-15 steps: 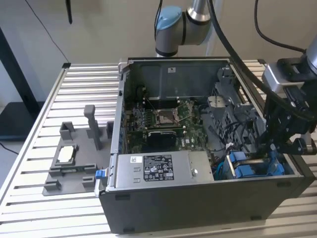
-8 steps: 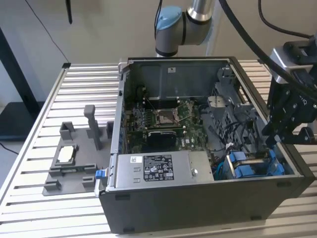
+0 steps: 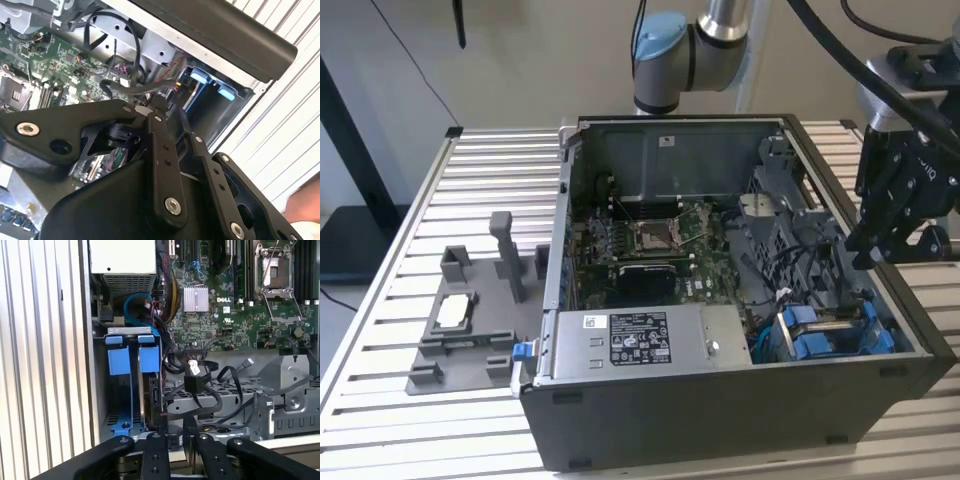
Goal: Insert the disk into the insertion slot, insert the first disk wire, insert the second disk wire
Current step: 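Insert the first disk wire, then insert the second disk wire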
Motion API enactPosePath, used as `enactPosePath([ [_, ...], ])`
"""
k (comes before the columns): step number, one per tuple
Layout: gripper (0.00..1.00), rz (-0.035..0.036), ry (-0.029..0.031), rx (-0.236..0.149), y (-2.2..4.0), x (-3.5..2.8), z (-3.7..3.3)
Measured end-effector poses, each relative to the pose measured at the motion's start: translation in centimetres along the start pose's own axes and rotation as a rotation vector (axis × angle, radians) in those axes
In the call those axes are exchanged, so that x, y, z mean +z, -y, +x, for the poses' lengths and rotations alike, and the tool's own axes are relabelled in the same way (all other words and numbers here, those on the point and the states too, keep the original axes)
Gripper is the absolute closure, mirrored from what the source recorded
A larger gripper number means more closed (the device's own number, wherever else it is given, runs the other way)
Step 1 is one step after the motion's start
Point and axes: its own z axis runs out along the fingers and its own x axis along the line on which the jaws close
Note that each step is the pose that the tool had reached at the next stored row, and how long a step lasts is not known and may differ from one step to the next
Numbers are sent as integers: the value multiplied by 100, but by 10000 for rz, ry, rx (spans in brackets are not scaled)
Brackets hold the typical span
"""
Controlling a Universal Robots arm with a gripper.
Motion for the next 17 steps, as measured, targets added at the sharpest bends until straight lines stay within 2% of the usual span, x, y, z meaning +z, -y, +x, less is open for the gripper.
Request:
enactPosePath([
  [3,73,-15,-2,3,-44,8,-88],
  [4,73,-52,-1,9,-57,6,-119],
  [7,73,-244,-38,38,-97,4,-201],
  [10,73,-432,-152,66,-149,13,-265],
  [11,73,-472,-186,71,-163,12,-277],
  [13,73,-495,-256,74,-179,-3,-290],
  [17,73,-490,-413,56,-192,-49,-297],
])
